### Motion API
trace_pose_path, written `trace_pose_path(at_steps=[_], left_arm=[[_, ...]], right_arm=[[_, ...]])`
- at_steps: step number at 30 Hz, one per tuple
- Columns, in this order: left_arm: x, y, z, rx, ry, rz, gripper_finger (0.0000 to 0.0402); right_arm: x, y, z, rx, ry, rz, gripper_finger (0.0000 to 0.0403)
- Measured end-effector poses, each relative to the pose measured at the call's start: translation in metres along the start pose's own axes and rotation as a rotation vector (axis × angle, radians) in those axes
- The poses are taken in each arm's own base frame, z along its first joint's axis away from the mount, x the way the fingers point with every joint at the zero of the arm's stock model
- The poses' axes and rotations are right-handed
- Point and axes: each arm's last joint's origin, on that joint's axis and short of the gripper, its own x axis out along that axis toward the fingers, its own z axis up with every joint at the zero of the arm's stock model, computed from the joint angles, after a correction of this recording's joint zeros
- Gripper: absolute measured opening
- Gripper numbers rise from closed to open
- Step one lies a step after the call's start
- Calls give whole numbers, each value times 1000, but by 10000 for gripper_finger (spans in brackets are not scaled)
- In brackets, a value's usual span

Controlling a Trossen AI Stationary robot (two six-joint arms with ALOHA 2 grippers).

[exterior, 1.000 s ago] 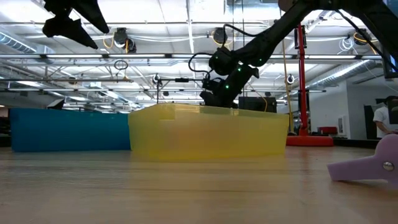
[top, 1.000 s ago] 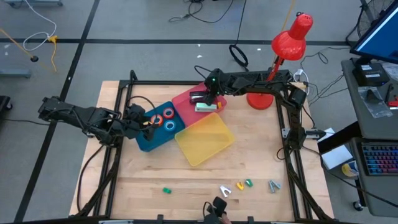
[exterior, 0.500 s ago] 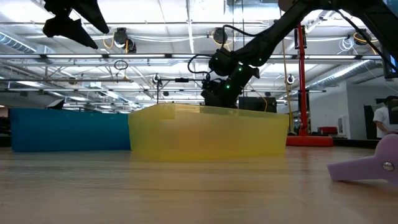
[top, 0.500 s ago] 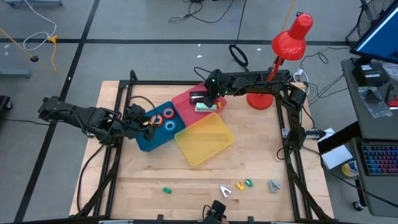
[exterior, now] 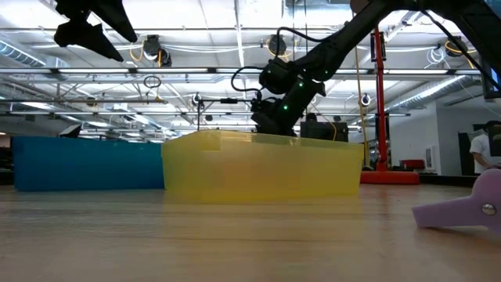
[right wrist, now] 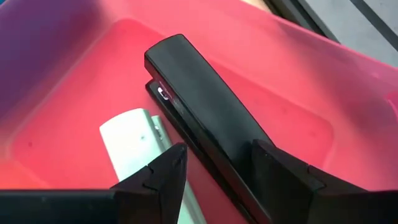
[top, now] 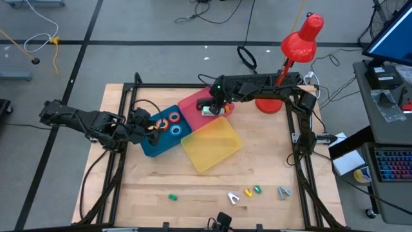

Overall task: Pick and place Stapler, Stapler remover, tape
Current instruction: Adjust the black stapler in the bin, then put the right green stapler into the pink bin

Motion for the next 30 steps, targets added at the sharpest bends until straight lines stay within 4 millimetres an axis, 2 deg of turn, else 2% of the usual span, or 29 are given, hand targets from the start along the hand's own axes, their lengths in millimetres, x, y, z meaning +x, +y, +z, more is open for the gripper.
trace_pose_path(at_steps=[4, 8, 14, 18, 22, 25, 30], left_arm=[[0, 0, 0, 4, 1, -1, 283], [0, 0, 0, 4, 1, -1, 283], [0, 0, 0, 4, 1, -1, 283], [1, -1, 0, -2, 4, 1, 283], [3, -3, -2, -6, 10, 4, 283], [6, -8, -4, -2, 12, 3, 283], [15, -21, -3, -20, -8, -27, 283]], right_arm=[[-1, 3, 0, -7, 1, 2, 173], [-18, 8, 8, -15, -36, 10, 173], [-72, 23, 22, -68, -74, 25, 173], [-116, 39, 15, -88, 15, 52, 173], [-152, 55, -11, -69, 175, 77, 173], [-172, 63, -42, -30, 277, 85, 173], [-191, 70, -101, 59, 316, 94, 173]])
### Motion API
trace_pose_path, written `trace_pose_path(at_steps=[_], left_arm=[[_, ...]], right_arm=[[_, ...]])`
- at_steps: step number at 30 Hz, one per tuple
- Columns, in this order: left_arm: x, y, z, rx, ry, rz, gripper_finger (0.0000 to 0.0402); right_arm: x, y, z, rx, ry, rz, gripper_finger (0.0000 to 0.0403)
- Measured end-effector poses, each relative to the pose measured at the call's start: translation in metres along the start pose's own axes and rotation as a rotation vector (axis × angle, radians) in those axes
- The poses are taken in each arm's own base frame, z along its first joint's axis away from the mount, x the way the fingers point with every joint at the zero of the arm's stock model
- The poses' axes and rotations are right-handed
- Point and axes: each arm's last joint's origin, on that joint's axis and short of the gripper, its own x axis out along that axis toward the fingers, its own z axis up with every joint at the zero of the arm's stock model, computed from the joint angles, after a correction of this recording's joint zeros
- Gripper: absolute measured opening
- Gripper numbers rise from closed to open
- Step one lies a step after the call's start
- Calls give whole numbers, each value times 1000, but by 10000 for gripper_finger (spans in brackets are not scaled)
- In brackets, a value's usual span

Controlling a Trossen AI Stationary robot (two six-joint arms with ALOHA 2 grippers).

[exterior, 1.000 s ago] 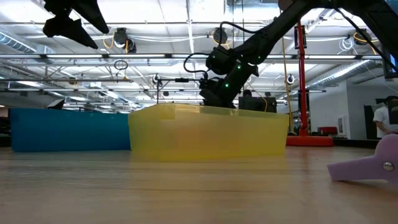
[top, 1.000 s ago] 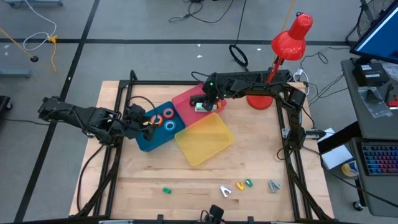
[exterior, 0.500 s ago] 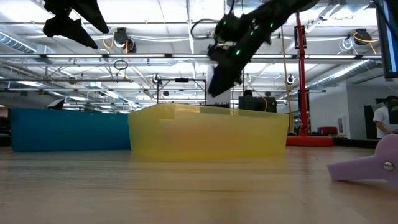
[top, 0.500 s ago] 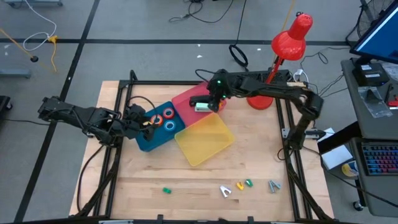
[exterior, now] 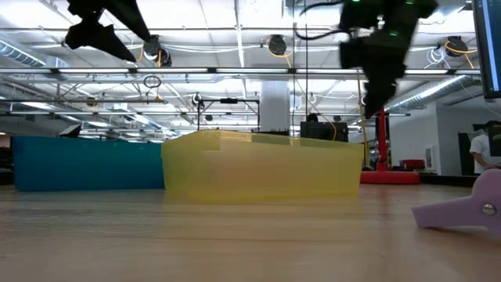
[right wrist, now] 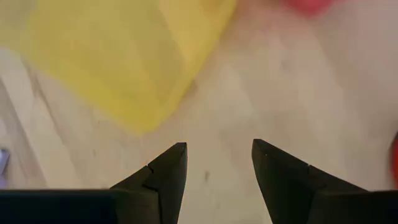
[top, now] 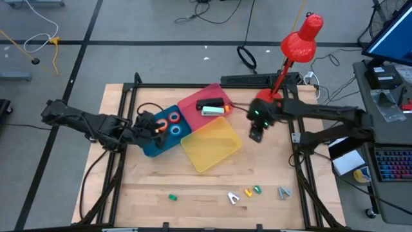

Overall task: Pick and place Stapler, Stapler remover, tape
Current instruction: Put the right green stapler into the pink bin

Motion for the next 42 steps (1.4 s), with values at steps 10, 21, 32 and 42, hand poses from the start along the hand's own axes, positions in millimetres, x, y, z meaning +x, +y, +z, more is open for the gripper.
trace_pose_path(at_steps=[10, 21, 32, 42], left_arm=[[13, -25, 5, -80, -58, -121, 283], [27, -40, -7, -111, 52, -177, 283], [36, -49, -27, -67, 129, -154, 283], [27, -51, -41, 35, 142, -133, 283]], right_arm=[[21, -1, -89, 95, -187, 195, 173], [31, 24, -126, -18, -115, 654, 173], [33, 57, -149, -15, 115, 745, 173], [34, 69, -155, 210, 234, 738, 173]])
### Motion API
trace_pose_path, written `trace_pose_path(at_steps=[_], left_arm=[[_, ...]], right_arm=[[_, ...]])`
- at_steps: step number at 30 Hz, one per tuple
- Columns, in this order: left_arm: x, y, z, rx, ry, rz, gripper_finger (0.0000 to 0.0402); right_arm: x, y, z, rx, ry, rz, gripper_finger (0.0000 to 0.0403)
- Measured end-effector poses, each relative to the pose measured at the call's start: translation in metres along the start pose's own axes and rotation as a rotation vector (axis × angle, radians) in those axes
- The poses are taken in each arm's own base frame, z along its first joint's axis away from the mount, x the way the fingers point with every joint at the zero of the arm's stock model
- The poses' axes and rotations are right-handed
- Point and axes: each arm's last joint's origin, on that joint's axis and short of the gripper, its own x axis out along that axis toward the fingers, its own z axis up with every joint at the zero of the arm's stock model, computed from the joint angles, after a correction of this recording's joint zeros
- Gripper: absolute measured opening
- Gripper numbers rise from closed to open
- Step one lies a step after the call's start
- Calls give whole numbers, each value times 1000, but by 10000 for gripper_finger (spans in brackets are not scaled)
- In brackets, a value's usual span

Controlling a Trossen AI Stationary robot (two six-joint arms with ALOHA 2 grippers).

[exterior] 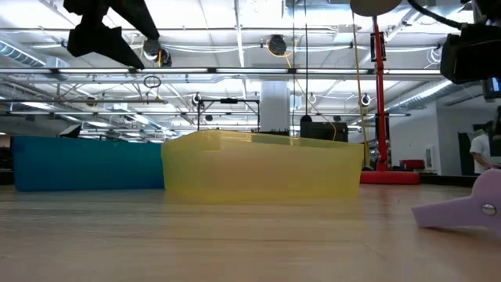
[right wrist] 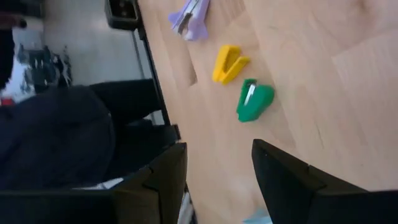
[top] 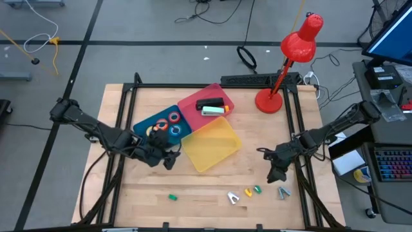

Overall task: Pick and place Stapler, Stapler remover, tape
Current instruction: Put the right green stapler into the pink bin

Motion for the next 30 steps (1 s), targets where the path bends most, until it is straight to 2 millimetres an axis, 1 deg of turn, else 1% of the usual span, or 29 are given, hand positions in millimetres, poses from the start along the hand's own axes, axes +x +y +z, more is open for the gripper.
trace_pose_path(at_steps=[3, 7, 11, 14, 18, 22, 25, 30], left_arm=[[-2, 0, -3, 28, -13, 17, 283], [-4, -1, -7, 53, -9, 20, 283], [-8, -2, -14, 98, 11, 16, 283], [-10, -3, -18, 123, 21, 16, 283], [-13, -3, -22, 149, 24, 17, 283], [-15, -4, -25, 164, 30, 14, 283], [-17, -5, -28, 176, 19, 12, 283], [-18, -6, -29, 199, 17, 7, 283]], right_arm=[[0, 0, 3, 72, -95, -22, 173], [-1, 2, 9, 92, -256, -38, 173], [0, 7, 7, 113, -352, -30, 173], [3, 11, 2, 136, -382, -72, 173], [9, 25, -2, 171, -368, -163, 173], [22, 45, -2, 192, -306, -301, 173], [37, 58, 1, 209, -250, -394, 173], [68, 68, 7, 258, -153, -495, 173]])
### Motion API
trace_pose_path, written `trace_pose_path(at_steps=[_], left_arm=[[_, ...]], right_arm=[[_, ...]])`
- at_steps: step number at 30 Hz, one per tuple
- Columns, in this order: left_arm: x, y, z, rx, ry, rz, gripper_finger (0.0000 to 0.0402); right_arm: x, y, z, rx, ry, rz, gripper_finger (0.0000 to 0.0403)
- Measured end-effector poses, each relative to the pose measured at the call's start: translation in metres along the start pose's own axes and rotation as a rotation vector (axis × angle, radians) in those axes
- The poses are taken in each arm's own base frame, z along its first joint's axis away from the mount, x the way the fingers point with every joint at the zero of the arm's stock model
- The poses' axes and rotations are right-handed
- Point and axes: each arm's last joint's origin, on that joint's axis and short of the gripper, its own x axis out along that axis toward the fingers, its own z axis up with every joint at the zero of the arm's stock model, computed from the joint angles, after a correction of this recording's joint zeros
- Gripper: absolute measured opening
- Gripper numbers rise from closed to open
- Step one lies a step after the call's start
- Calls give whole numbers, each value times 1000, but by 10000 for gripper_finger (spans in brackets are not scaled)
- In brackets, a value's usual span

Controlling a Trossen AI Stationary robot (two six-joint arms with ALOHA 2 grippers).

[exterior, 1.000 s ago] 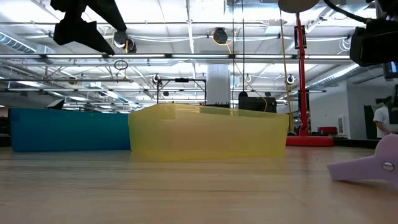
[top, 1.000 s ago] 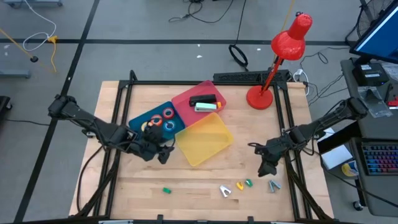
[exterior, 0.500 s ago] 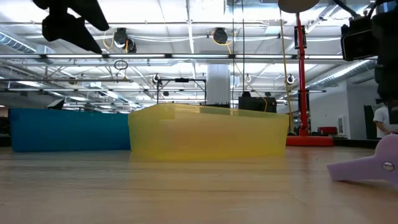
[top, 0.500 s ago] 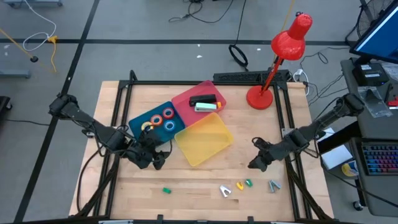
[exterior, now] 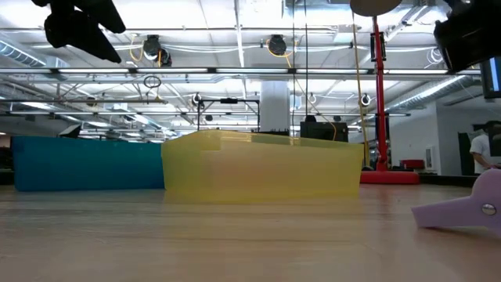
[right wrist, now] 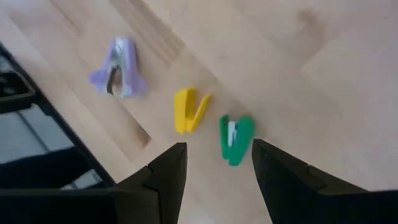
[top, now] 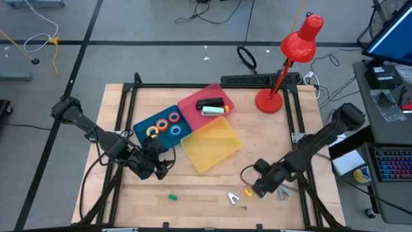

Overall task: Pick and place Stapler, Stapler remover, tape
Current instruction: Put the right green stapler into the pink bin

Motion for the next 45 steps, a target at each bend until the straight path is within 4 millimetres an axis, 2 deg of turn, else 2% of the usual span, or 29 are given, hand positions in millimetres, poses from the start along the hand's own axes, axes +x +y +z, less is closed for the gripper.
trace_pose_path(at_steps=[5, 14, 22, 29, 39, 45], left_arm=[[0, 0, 0, 12, -1, 0, 283], [0, 0, 0, 30, 1, 0, 283], [1, 1, 1, 28, -1, 3, 283], [1, 1, 1, 27, -8, 8, 283], [1, 1, 1, 19, -17, 13, 283], [1, 1, 1, 14, -17, 13, 283]], right_arm=[[19, 13, -4, 9, 33, -59, 173], [28, 17, -11, 35, 39, -108, 173], [27, 11, -14, 34, 40, -170, 173], [27, 11, -14, 10, 43, -169, 173], [27, 13, -14, -116, 53, -146, 173], [27, 13, -14, -114, 55, -140, 174]])
